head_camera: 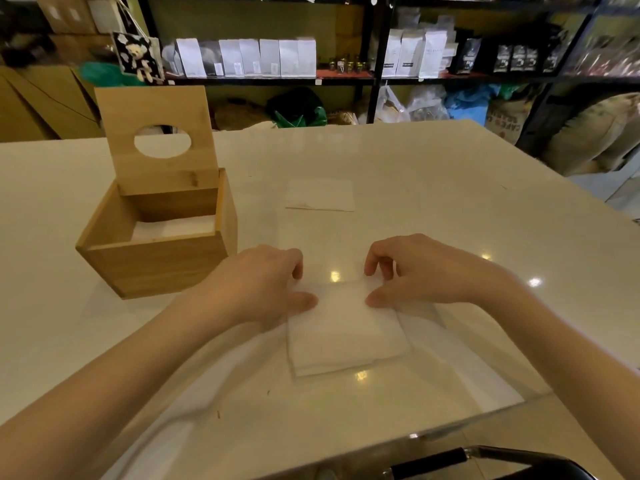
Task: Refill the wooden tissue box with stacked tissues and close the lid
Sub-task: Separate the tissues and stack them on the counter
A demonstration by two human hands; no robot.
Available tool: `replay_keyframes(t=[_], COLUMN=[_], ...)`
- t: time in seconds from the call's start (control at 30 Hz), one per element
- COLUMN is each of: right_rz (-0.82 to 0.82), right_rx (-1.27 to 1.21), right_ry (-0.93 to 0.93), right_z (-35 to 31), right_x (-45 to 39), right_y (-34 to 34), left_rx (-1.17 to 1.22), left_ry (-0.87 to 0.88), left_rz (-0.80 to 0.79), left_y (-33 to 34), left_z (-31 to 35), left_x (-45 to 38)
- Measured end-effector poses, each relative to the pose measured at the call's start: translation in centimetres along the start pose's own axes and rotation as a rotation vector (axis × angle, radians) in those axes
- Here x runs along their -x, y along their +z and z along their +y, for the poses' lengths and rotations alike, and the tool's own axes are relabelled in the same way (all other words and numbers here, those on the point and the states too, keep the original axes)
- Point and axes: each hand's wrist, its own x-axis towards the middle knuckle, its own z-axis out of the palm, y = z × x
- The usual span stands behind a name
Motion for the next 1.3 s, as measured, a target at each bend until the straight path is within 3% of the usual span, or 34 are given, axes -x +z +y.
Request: replay_keyframes(t=[0.1,0.37,0.67,0.87,1.17,1.3], right_rz=[-0.006,0.086,0.407,0.494,0.391,0.401], right_rx=[-0.018,0.024,0.027,0.107,0.299,0.287], right_ry=[-0.062,-0.139,-0.181,-0.146,-0.096,-0.113], right_z=[0.1,1.9,3.3,4.5,5.8,5.8], right_x=[-0.7,-4.9,-10.9,-14.8,-17.6,-17.4], right_y=[-1.4,-5.1,-5.6,-3.2,-2.3,-2.3], left_rx=[-0.017,-0.147,-0.050,-0.083,-0.123,-0.121], left_ry=[0.035,0.062,-0.114,-0.157,-0.268,-0.277], left_rz=[0.006,0.236,0.481,0.481,0.338,0.376], left_y=[-1.2,-2.9,-3.2,-2.1,-1.0,-1.1], left_z=[0.5,1.6,2.2,1.1,0.2,0.1], left_x=[-1.1,-5.4,-12.1,-15.7,-17.6,-17.7])
